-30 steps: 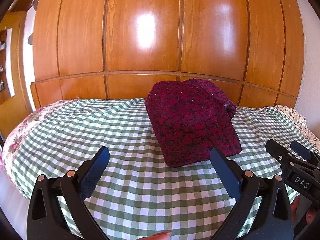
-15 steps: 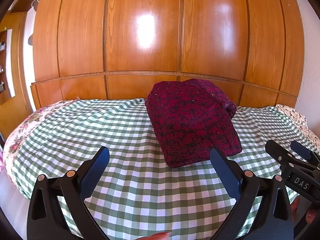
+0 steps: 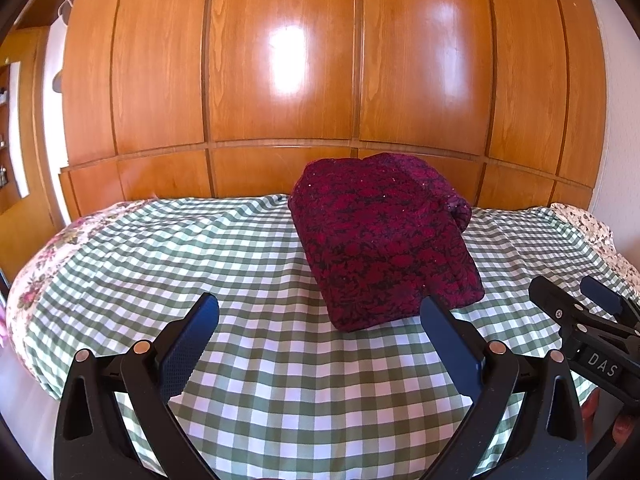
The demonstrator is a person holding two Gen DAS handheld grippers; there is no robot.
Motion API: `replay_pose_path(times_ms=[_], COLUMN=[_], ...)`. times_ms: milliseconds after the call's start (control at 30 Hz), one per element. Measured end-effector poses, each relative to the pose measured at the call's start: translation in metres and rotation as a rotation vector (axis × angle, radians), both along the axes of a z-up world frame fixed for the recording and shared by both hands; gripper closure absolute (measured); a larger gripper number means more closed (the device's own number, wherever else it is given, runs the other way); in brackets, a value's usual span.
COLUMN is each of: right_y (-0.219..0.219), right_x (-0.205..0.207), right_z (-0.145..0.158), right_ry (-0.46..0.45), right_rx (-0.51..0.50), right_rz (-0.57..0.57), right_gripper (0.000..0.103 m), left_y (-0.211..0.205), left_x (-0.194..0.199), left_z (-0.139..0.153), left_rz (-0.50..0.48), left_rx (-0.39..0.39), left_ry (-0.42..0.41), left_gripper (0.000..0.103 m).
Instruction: Fold small clothes
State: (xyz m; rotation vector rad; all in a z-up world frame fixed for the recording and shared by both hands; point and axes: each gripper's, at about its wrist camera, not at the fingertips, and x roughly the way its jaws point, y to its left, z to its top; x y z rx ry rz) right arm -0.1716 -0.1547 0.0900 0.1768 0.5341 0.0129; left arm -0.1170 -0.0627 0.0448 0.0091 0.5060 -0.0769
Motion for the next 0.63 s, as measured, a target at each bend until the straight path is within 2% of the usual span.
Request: replay_pose_path(times_ms=[267,500,633], right_y=[0.001,-0.003,-0.018], right_x=[0.001,0.002,0.009], right_z=[-0.001,-0.004,-0.015], right_ry=[0.009,0.018,0.057], right_rx=[0.0,0.003,0.021], right_rz=[0.006,0.007,-0.023], right_gripper=[0.002,0.002,0.002], left_y=[0.002,0.003,0.007], left_x=[-0.002,0.005,0.016], left_z=[0.0,-0.009,-0.021], left_rz=[0.033,0.026,0.045], left_rx=[0.002,0.009,0.025], left_ry=[-0.024,0.012,0.047], left_gripper=[0.003,0.003,0.003])
